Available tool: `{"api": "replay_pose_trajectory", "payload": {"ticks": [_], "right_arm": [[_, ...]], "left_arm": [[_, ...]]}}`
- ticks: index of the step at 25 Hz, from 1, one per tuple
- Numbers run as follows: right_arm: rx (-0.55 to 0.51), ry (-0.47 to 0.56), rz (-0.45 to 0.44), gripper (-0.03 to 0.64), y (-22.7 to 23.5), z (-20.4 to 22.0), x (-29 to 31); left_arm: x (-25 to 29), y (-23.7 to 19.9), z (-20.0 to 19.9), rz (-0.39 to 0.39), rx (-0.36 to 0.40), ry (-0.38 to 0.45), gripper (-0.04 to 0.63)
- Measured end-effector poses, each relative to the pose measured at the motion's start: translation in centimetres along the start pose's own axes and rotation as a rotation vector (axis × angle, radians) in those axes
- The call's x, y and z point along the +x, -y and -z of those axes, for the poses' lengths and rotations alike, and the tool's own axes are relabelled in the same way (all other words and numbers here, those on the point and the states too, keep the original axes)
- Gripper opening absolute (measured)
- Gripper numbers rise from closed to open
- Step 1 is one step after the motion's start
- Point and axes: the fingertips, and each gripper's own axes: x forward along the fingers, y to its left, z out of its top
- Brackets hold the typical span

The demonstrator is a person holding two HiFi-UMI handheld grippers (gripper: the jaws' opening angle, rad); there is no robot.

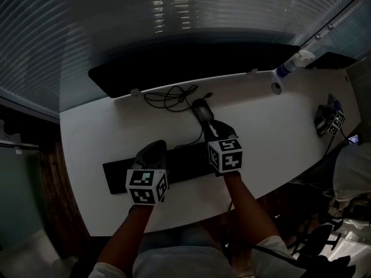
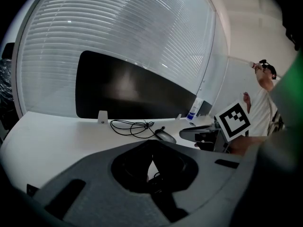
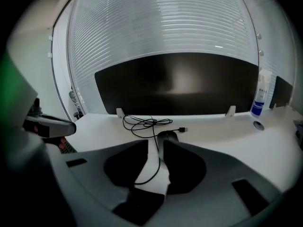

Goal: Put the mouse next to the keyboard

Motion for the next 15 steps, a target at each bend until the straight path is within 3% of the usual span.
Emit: {"api": "replay_pose_trajectory", "payload": {"ticks": [5,15], "right_arm": [[-0.047,-0.058,-0.035,0.218,0.5,0.8,2.3],[-0.092,-0.179,-0.057,0.328,2.9,2.8,6.9]], "left_arm": [[-0.1,0.0,0.4,0.002,-0.009,-0.001,0.005],[-0.1,-0.1,1.0,0.005,-0.02,-0.007,0.005]]}}
